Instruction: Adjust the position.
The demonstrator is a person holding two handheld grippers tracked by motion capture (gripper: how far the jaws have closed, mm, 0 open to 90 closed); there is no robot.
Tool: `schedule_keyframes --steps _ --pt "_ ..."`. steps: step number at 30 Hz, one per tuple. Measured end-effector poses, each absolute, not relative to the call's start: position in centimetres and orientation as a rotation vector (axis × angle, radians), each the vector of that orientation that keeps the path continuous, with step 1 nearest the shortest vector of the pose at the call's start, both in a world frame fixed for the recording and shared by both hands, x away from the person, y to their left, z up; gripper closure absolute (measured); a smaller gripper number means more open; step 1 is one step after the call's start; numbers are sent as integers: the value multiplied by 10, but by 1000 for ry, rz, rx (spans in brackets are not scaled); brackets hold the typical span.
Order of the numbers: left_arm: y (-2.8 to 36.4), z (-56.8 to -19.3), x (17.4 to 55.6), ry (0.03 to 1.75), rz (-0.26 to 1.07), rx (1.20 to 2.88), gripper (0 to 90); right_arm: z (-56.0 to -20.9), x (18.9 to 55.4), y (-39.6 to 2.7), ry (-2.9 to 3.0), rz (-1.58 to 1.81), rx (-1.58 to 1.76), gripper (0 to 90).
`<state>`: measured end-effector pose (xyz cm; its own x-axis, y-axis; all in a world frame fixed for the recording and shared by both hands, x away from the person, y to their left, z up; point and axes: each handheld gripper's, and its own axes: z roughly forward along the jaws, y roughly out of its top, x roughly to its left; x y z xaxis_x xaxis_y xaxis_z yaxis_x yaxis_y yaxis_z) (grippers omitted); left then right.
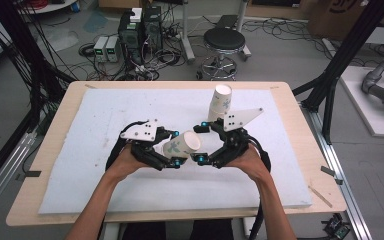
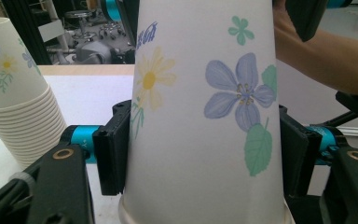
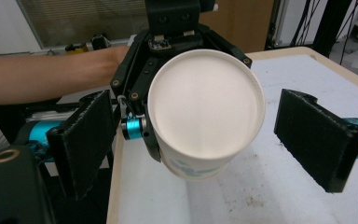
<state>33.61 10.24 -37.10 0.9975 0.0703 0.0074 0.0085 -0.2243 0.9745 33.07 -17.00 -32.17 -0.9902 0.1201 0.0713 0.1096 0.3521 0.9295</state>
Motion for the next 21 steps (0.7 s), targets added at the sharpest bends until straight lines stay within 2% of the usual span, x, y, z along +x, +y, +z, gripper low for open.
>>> schedule_keyframes --steps 3,7,14,21 --pt "104 -370 335 92 28 1835 318 -321 330 -172 2594 1749 210 126" --pt "109 -363 334 122 4 1973 318 -321 326 -170 2654 1588 189 126" --pt "116 -348 337 115 -14 2201 318 -318 321 -161 2723 1334 150 126" --pt "117 -338 338 105 -24 2353 318 -326 322 -152 2808 1180 141 127"
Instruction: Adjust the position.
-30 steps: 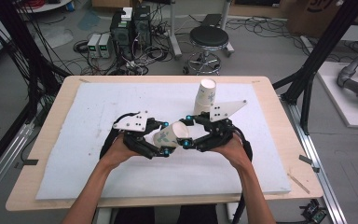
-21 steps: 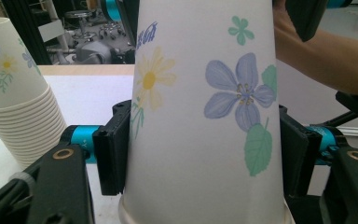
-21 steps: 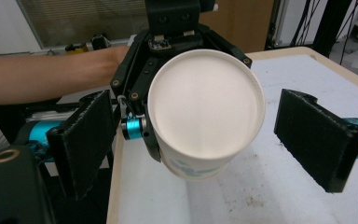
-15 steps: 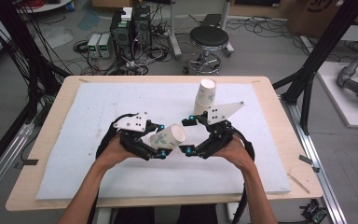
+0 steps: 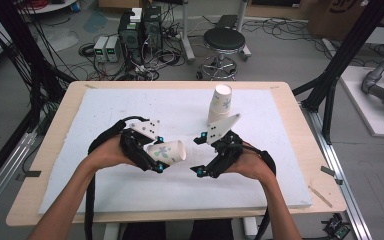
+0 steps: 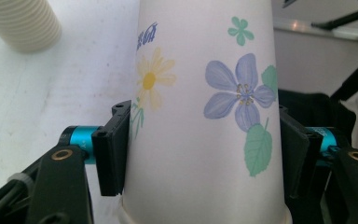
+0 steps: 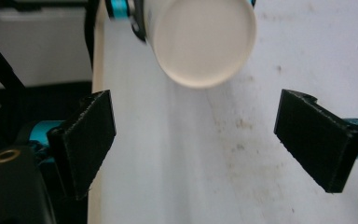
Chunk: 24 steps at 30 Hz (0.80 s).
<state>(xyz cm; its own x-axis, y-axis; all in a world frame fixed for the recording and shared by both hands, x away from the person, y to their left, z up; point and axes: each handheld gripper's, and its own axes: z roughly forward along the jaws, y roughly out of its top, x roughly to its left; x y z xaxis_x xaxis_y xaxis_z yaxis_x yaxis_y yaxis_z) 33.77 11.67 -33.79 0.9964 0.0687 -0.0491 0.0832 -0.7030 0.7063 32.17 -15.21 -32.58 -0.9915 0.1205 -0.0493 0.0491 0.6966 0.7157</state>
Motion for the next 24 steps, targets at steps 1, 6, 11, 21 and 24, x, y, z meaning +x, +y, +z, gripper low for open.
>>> schedule_keyframes --steps 1,6,11,21,24 --pt "116 -337 337 102 -20 2381 318 -327 322 -150 2819 1129 136 127" --pt "110 -332 336 81 -11 2489 319 -327 322 -140 2861 974 116 127" --pt "102 -330 335 56 -3 2512 319 -325 321 -137 2869 938 109 128" --pt "84 -332 336 22 -17 2520 319 -327 323 -132 2871 947 80 128" --pt "81 -334 335 22 -22 2520 319 -326 323 -131 2869 956 74 128"
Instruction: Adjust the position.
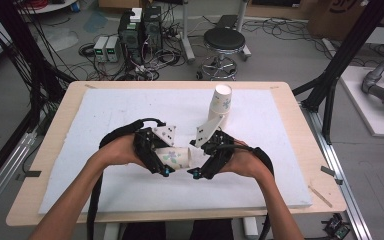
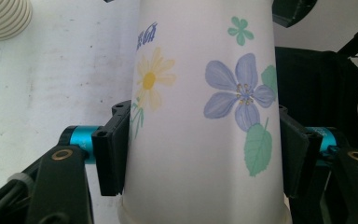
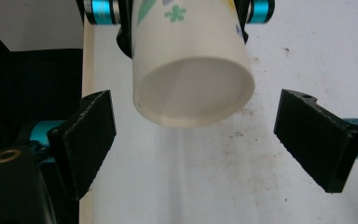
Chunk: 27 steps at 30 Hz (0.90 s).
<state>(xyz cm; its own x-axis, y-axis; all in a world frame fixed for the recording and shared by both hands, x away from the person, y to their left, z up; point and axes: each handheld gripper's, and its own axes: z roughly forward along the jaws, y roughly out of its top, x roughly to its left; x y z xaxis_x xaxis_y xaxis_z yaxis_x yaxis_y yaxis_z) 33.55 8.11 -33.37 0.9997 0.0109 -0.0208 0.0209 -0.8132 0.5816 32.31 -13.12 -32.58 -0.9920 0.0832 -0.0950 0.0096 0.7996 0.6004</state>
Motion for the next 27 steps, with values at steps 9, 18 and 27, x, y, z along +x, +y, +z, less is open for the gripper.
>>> schedule_keyframes --steps 9,18,27 --pt "79 -334 335 15 -29 2518 319 -326 322 -127 2875 974 56 158" --pt "78 -335 335 8 -28 2519 319 -325 323 -124 2880 999 22 358" --pt "79 -337 335 -7 -21 2481 253 -326 324 -126 2893 1015 17 370"
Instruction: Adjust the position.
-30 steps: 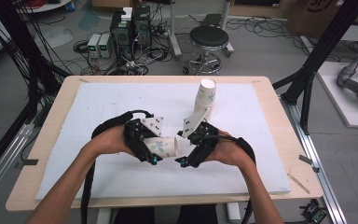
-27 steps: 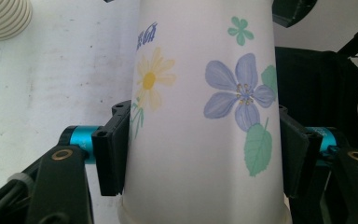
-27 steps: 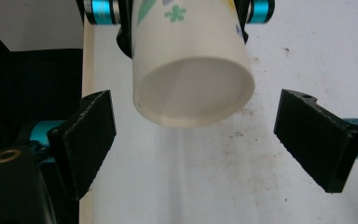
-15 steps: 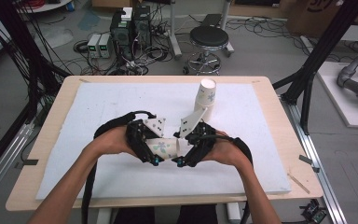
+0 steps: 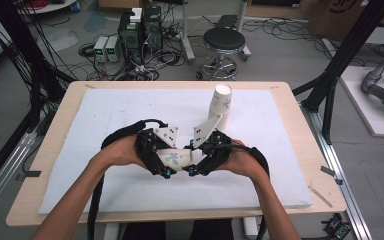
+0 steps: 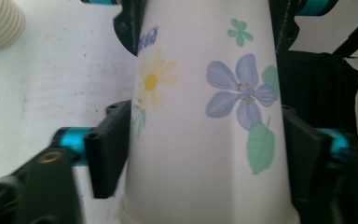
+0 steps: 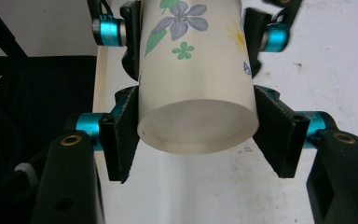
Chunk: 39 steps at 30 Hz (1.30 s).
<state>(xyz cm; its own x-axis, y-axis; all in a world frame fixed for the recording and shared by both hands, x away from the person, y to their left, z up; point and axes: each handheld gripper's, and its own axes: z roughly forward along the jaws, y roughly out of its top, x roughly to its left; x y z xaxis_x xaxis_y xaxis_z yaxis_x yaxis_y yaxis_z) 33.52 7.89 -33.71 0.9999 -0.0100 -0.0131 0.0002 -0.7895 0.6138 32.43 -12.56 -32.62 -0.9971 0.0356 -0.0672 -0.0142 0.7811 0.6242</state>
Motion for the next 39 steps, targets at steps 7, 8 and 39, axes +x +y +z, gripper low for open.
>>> schedule_keyframes --steps 7,8,39 --pt "82 -343 336 23 -45 2454 98 -328 324 -127 2896 1016 25 376" --pt "83 -343 336 16 -49 2450 98 -328 324 -127 2896 1018 23 376" --pt "154 -365 319 166 34 1857 70 -344 320 -169 2750 1381 143 375"
